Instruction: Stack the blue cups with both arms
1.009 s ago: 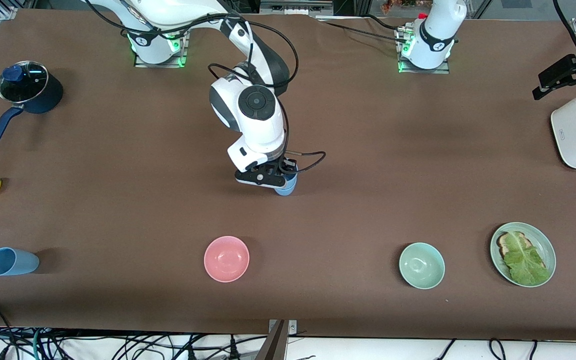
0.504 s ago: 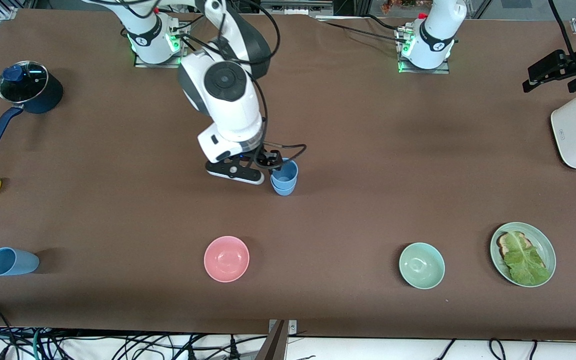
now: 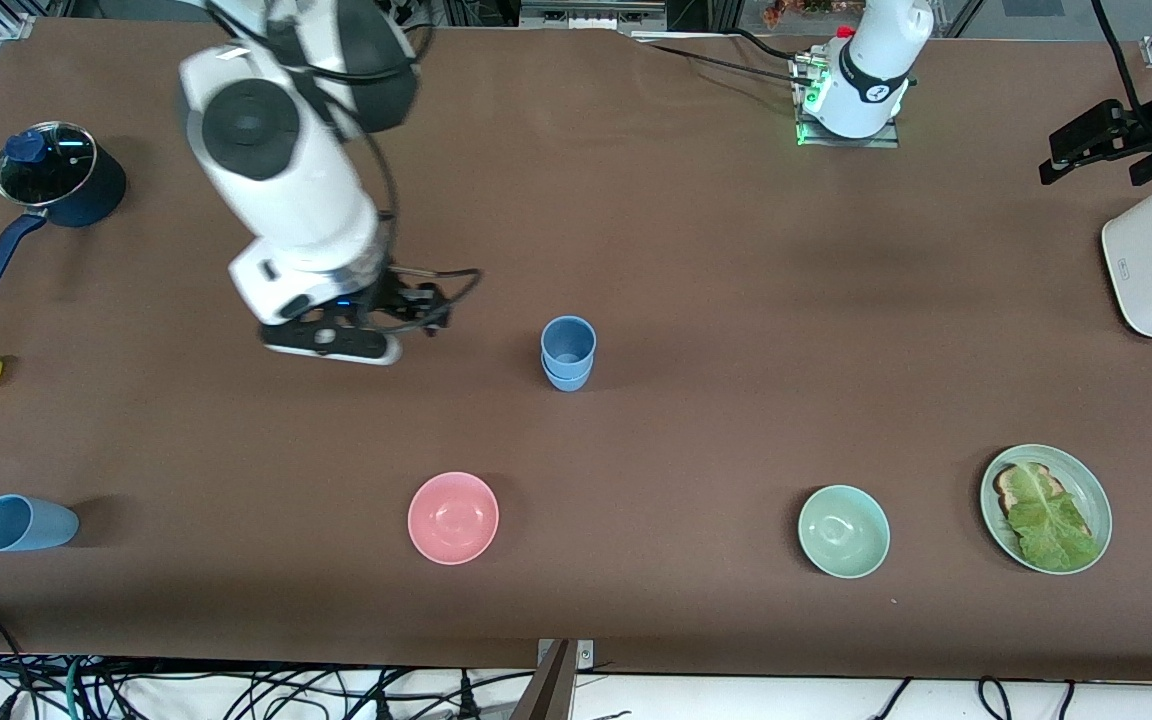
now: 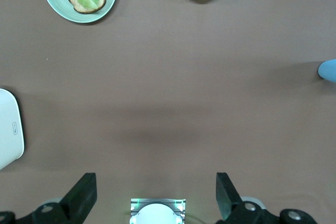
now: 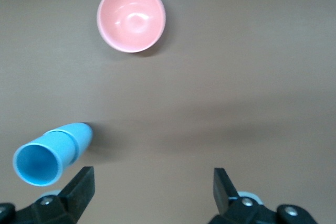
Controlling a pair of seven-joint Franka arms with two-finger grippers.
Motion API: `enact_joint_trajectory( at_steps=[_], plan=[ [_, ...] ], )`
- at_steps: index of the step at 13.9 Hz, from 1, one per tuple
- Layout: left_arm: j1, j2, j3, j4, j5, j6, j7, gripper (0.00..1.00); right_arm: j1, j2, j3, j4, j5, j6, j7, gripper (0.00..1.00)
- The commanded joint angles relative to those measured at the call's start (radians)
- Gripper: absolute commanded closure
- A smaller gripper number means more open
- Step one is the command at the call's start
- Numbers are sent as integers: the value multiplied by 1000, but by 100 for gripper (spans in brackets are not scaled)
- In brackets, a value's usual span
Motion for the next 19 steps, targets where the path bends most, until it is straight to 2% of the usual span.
enact_joint_trajectory(
  at_steps=[1,8,19],
  plan=[
    [6,-18,-2,-22,12,-7,19,0,-123,-133,19,-112,30,-53,-184,0],
    [2,-4,-2,-19,10,-33,19,0,-324,-225,19,-117,39,-167,-548,0],
    [4,4,-2,-13,10,-31,19,0,-332,-224,22,-101,33,-204,-564,0]
  ],
)
